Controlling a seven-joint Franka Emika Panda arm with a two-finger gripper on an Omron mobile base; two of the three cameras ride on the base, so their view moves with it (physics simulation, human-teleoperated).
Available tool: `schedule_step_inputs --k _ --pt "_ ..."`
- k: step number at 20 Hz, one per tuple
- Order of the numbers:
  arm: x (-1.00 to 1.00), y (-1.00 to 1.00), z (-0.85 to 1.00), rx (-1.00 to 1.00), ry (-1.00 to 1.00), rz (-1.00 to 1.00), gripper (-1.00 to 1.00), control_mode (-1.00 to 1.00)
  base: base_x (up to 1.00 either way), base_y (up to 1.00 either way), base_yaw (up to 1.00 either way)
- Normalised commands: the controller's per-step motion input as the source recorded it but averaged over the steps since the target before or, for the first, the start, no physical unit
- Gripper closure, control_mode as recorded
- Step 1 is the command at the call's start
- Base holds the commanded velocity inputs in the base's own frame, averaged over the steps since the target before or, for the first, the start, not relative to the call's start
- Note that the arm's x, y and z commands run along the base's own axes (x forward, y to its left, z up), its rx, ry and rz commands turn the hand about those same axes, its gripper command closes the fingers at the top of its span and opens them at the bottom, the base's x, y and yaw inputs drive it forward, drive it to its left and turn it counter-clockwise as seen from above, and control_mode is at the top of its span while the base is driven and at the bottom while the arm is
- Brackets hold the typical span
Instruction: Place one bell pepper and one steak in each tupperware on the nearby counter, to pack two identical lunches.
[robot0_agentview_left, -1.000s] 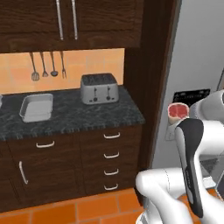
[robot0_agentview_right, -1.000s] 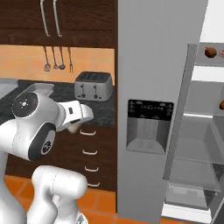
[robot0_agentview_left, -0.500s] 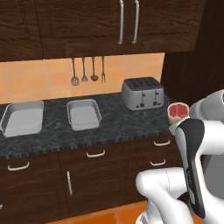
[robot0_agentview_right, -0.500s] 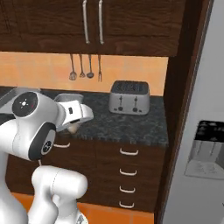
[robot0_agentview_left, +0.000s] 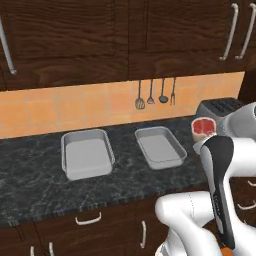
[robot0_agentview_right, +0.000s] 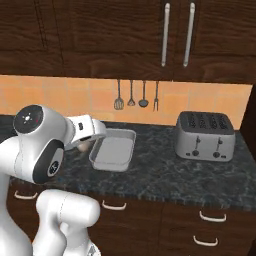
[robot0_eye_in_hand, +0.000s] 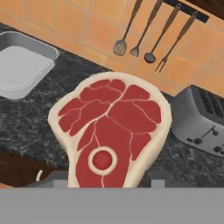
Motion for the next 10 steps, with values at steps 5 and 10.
schedule_step_inputs --k 5,10 --pt "0.00 0.00 0.00 0.00 0.00 0.00 1.00 1.00 0.75 0.91 -0.06" --pt "0.33 -0.06 -0.48 0.02 0.00 -0.04 1.00 -1.00 0.00 0.00 0.00"
